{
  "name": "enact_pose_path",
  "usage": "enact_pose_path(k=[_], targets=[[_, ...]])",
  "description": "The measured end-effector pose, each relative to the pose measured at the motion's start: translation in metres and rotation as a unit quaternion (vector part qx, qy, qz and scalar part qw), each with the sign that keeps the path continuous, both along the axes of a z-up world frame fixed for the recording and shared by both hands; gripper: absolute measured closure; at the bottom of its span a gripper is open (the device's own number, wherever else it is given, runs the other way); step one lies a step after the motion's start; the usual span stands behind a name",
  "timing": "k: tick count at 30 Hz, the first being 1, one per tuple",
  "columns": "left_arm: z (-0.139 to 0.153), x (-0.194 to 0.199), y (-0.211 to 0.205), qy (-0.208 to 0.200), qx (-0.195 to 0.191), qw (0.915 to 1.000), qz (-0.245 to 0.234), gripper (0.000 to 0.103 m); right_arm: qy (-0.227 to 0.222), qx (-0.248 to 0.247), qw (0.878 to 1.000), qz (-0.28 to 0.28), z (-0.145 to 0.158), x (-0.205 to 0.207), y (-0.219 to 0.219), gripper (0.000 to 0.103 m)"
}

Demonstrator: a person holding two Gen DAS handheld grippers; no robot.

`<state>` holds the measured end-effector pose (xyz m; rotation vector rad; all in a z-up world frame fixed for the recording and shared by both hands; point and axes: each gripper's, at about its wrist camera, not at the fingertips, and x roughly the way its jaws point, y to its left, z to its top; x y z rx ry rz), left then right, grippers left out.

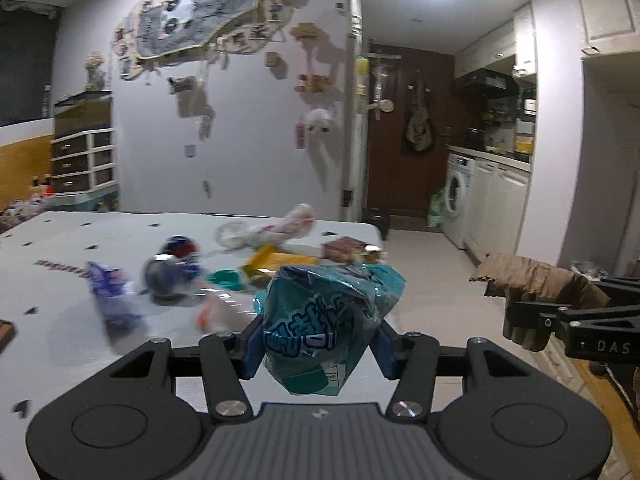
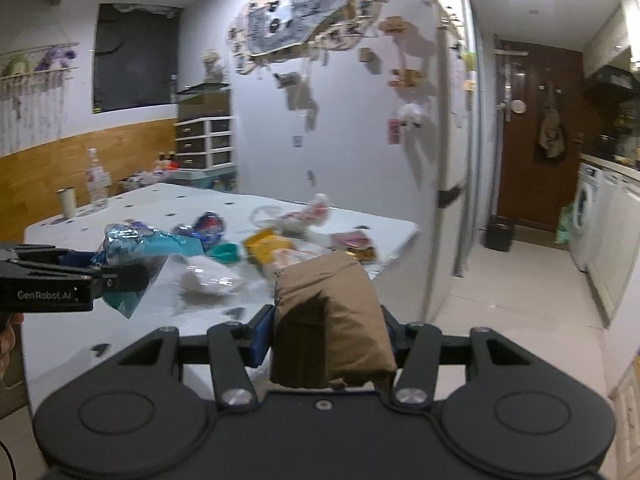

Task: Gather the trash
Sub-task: 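Carry the teal bag and brown paper bag toward the trash bin with both tools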

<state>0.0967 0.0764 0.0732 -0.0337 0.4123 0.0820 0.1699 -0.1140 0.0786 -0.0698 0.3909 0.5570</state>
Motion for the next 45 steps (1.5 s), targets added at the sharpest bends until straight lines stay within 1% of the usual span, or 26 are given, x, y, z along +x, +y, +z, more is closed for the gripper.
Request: enact_pose_path(k=[7,15,20,25,29,33,39,45], targets=[[-0.002,0.041,-0.051,0.012,-0.004,0.9985,-0.053,0.049,0.005,-0.006,0.999,-0.053,-0.001,0.014,-0.046,0.05],[0.0,0.098,-0.104,0.02,-0.005,0.9946,-0.102,0.049,0.019,0.0,0.993,-0.118,-0.004,0.047,-0.093,0.05],[-0.014,0.136,-0.13,0.037,-0.017,0.9919,-0.121,0.049,0.041,0.014,0.988,-0.151,-0.015,0.079,-0.111,0.05],[-0.039,0.182,-0.146,0.071,-0.033,0.9895,-0.121,0.049,0.07,0.028,0.979,-0.188,-0.037,0.115,-0.124,0.05],[-0.067,0.218,-0.153,0.104,-0.045,0.9869,-0.115,0.049,0.097,0.038,0.97,-0.22,-0.062,0.144,-0.133,0.05],[-0.105,0.247,-0.16,0.147,-0.046,0.9815,-0.114,0.049,0.126,0.036,0.964,-0.233,-0.094,0.164,-0.136,0.05],[-0.16,0.287,-0.159,0.208,-0.04,0.9714,-0.106,0.049,0.186,0.027,0.951,-0.245,-0.156,0.195,-0.143,0.05],[-0.211,0.318,-0.159,0.261,-0.044,0.9594,-0.097,0.049,0.261,0.007,0.931,-0.256,-0.225,0.217,-0.148,0.05]])
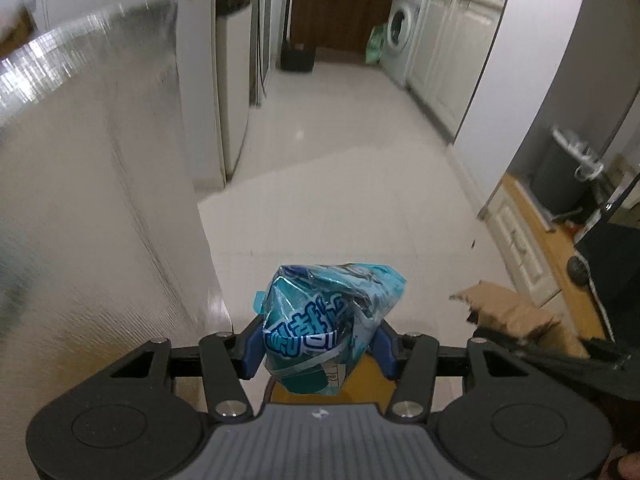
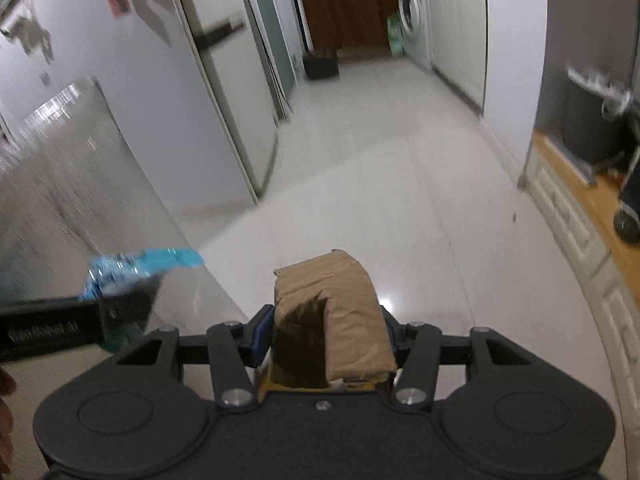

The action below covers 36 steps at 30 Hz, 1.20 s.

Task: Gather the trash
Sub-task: 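Carry the teal bag and brown paper bag toward the trash bin with both tools, then open the left tool over the bin while the right tool releases the paper bag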

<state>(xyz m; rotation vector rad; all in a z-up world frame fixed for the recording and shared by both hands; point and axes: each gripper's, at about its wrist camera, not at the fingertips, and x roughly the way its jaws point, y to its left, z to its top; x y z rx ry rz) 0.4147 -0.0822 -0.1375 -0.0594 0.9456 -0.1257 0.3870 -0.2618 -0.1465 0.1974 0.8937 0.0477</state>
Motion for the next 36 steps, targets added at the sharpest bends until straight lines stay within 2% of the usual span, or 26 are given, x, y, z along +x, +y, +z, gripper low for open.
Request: enact_pose_path(k=[5,10,15,19,23,25,27,36], targets=[[-0.042,0.007,-0.003,0.043,-0.006,0.9991,-0.001,0.049,0.058,-0.006,0.998,0.006,-0.043,0.01,0.001,0.05],[-0.083,0.009,-0.001,0.088,-0.011,0.996,-0.001,0.049,0.092,-0.005,0.996,0.014,-0.068,0.014,-0.001,0.049],[-0.115,0.009,0.002,0.123,-0.012,0.9923,0.002,0.049,0.116,-0.001,0.993,0.021,-0.088,0.019,-0.006,0.049],[-0.128,0.014,0.008,0.139,-0.011,0.9902,0.011,0.049,0.115,0.019,0.993,0.017,-0.097,0.029,-0.009,0.047],[-0.133,0.019,0.015,0.145,-0.011,0.9892,0.019,0.049,0.097,0.035,0.994,0.018,-0.102,0.037,-0.007,0.035],[-0.139,0.022,0.011,0.146,-0.012,0.9889,0.022,0.049,0.09,0.038,0.995,0.017,-0.103,0.037,-0.006,0.026],[-0.142,0.024,0.012,0.149,-0.013,0.9884,0.022,0.049,0.089,0.041,0.995,0.015,-0.106,0.039,-0.006,0.012],[-0.154,0.032,0.005,0.163,-0.018,0.9864,0.013,0.048,0.116,0.02,0.993,0.012,-0.117,0.04,-0.017,0.003]])
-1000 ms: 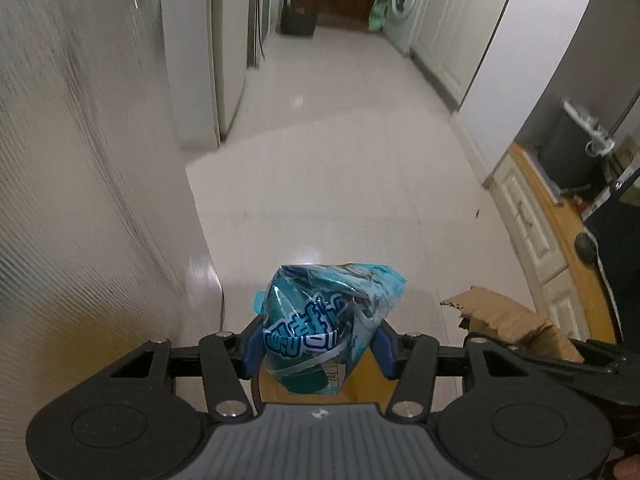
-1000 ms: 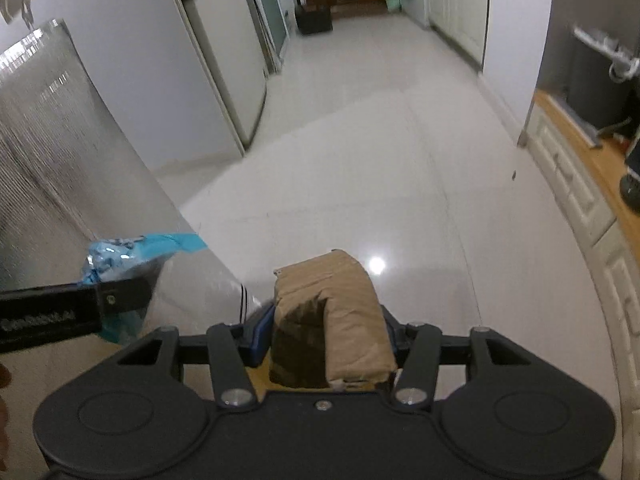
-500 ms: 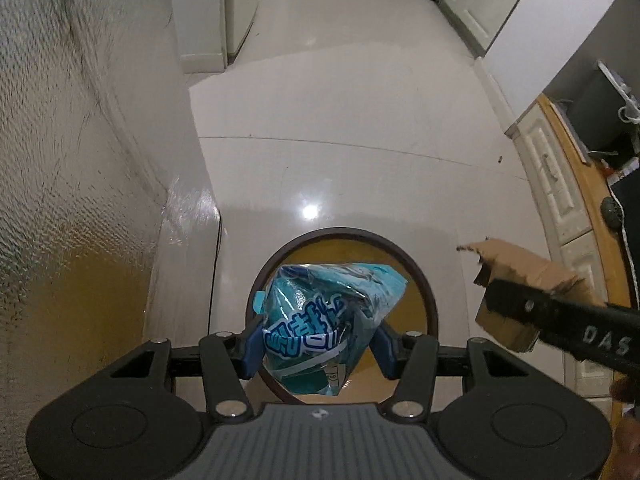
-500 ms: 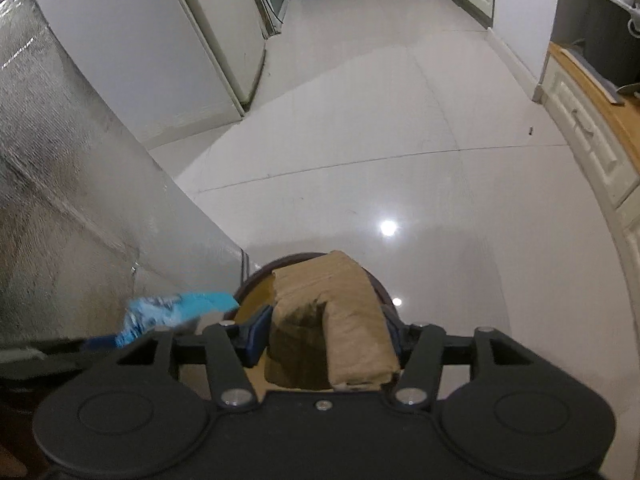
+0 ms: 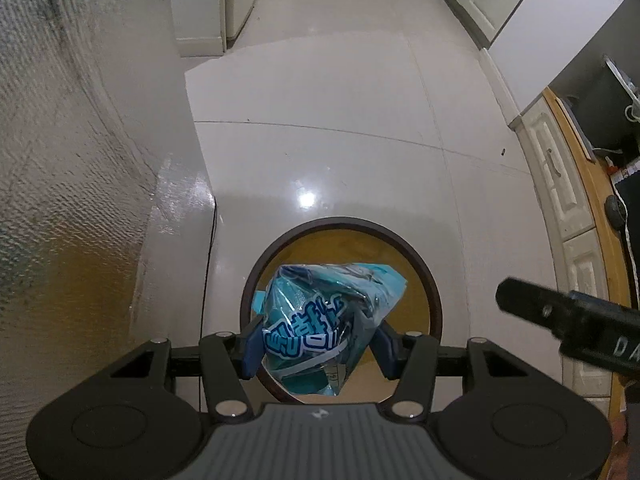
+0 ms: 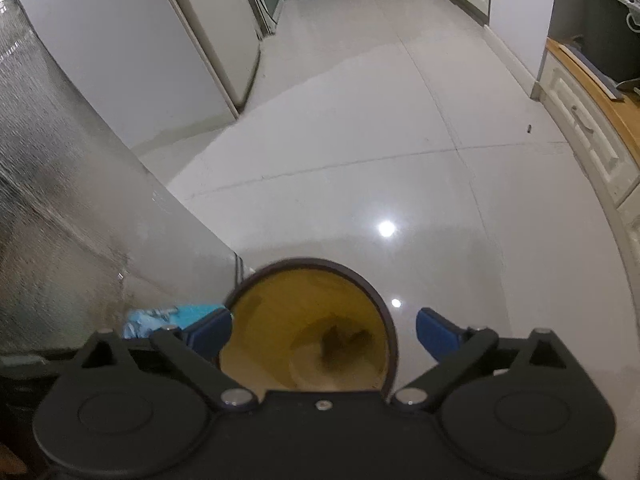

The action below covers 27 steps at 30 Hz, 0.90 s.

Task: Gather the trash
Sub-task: 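Open the left tool over the bin while the right tool releases the paper bag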

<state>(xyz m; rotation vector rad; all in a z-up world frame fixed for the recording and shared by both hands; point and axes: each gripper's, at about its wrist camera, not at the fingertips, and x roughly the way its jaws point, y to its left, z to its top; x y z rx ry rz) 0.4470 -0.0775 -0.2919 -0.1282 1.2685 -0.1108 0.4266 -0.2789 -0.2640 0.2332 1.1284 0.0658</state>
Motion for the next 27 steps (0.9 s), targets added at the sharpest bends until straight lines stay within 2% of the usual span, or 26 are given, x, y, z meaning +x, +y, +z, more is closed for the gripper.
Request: enact_pose_path(k=[3,5,6,8,11,17,27], targets=[[-0.005,0.001,-0.003,0.007,0.0,1.0,-0.007,0.048,0.012,-0.01,1.0,0.007,-0.005,-0.001,-0.003,0.002],[-0.008,0.0,-0.004,0.008,-0.001,0.9999,-0.011,0.043,0.02,-0.016,1.0,0.014,-0.007,-0.002,-0.003,0.002],[-0.01,-0.001,-0.005,0.009,0.0,0.9999,-0.013,0.039,0.023,-0.02,0.999,0.016,-0.008,-0.003,-0.002,0.001],[-0.012,-0.002,-0.007,0.015,0.006,0.9997,-0.017,0.024,0.026,-0.025,0.999,0.019,-0.009,-0.006,-0.003,0.0],[-0.016,-0.004,-0.008,0.023,0.023,0.9992,-0.021,0.014,0.035,-0.029,0.999,0.022,-0.013,-0.009,-0.004,0.0],[-0.022,-0.006,-0.002,0.045,0.046,0.9978,-0.019,0.005,0.043,-0.054,0.997,0.041,-0.016,-0.015,0.0,0.0],[-0.018,-0.011,0.005,0.049,0.053,0.9973,-0.016,0.0,0.054,-0.071,0.995,0.051,-0.018,-0.019,0.001,0.0]])
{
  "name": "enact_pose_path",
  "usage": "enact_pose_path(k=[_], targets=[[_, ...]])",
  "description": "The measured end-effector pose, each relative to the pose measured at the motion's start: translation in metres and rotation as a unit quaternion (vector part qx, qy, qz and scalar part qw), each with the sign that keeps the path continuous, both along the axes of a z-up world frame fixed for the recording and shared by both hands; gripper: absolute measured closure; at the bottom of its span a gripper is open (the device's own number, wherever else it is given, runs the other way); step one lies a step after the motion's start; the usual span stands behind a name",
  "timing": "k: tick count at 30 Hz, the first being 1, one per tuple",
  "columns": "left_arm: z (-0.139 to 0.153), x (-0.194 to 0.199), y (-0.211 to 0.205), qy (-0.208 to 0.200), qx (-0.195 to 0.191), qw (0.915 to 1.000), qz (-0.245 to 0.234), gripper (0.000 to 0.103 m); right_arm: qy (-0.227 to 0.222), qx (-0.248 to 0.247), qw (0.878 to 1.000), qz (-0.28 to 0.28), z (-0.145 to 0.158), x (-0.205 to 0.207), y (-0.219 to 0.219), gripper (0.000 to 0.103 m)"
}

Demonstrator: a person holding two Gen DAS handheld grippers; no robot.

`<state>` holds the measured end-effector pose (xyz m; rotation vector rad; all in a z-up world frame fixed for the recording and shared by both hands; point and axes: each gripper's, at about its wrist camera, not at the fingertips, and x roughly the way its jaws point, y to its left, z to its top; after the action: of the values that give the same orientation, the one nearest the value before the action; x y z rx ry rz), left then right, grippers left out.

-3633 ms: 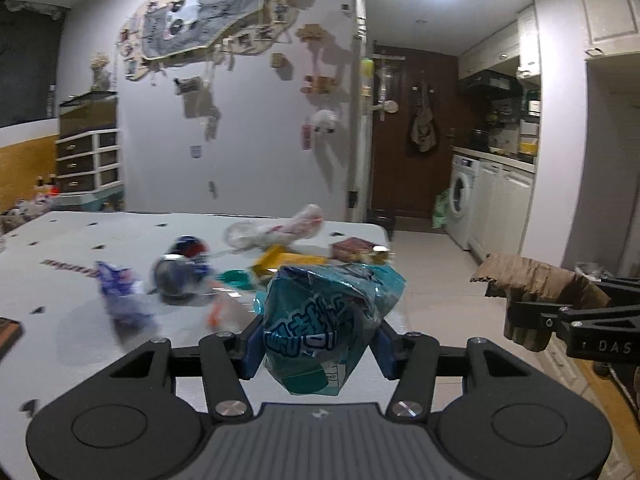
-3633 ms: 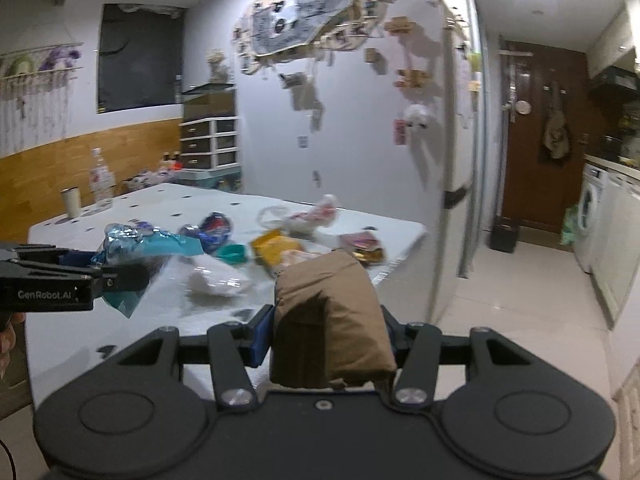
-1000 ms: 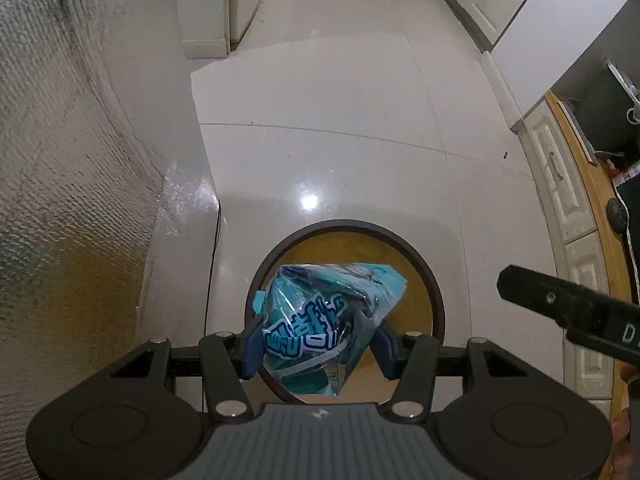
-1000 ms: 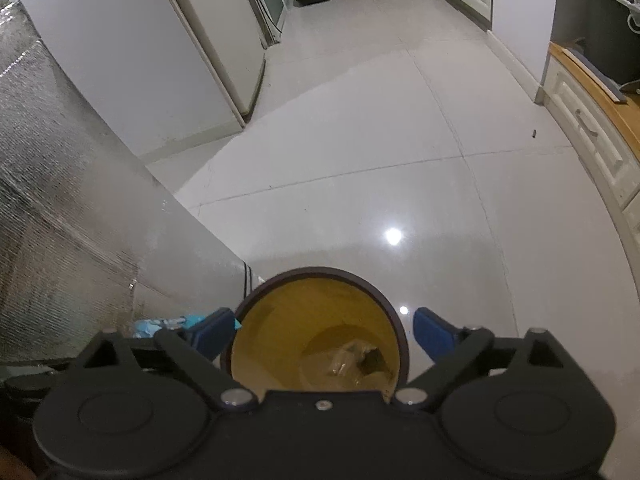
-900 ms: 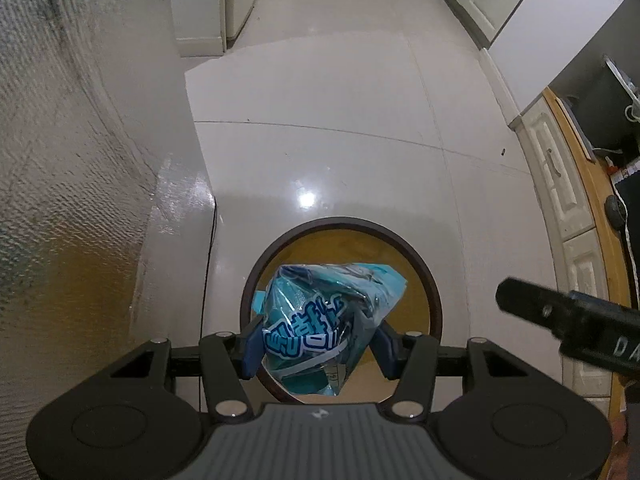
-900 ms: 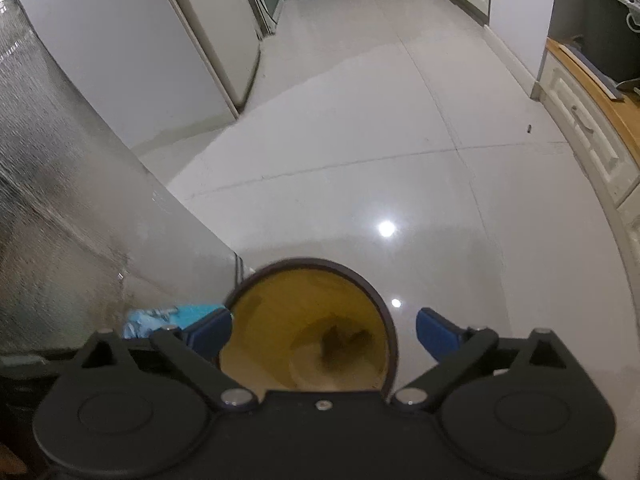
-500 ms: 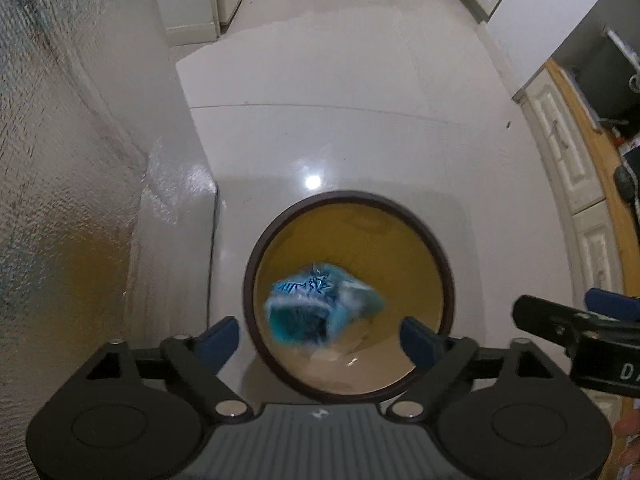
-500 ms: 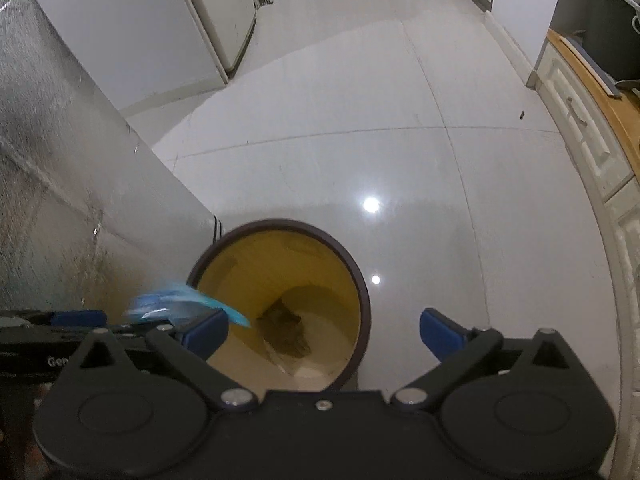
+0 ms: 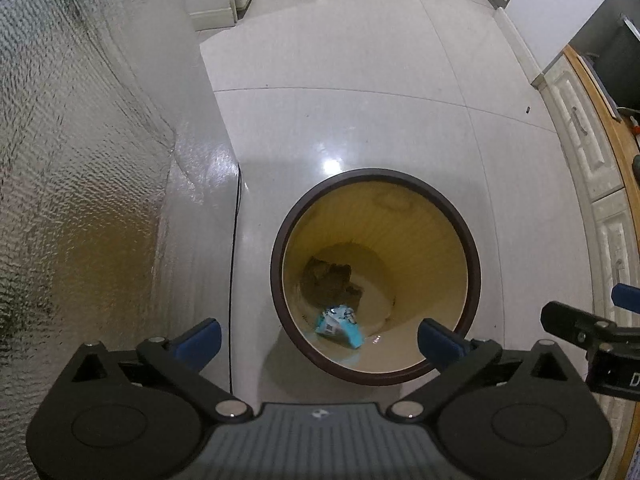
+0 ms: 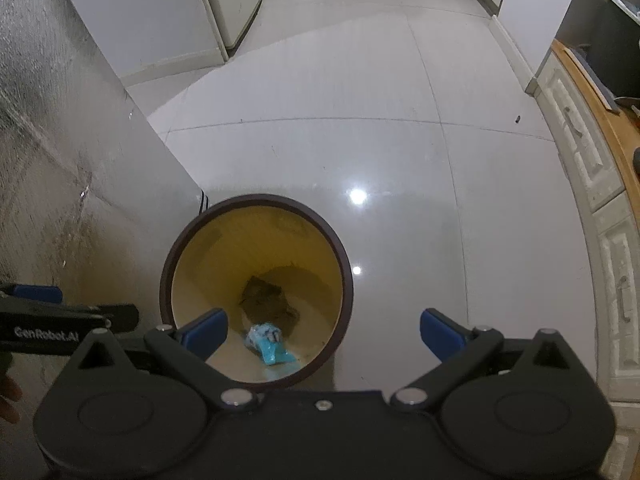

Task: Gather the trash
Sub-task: 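Open the left tool over the bin while the right tool releases the paper bag, then move both empty tools back to the counter trash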

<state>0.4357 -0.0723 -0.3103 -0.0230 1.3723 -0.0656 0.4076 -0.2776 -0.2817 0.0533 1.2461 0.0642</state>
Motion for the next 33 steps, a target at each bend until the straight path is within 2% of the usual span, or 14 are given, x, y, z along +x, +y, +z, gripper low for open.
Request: enact_pose_path(k=[18,26,33], targets=[[0.013,-0.02,0.015,0.013,0.021,0.9997,0.01,0.0,0.01,-0.011,1.0,-0.013,0.003,-0.02,-0.003,0.0],[0.032,-0.028,0.017,-0.013,0.022,0.9996,0.006,0.0,-0.004,-0.018,1.0,-0.021,0.015,-0.031,-0.006,0.0],[0.067,-0.039,0.011,-0.058,0.014,0.9982,-0.004,0.0,-0.039,-0.019,0.999,-0.031,0.046,-0.041,-0.01,0.0]])
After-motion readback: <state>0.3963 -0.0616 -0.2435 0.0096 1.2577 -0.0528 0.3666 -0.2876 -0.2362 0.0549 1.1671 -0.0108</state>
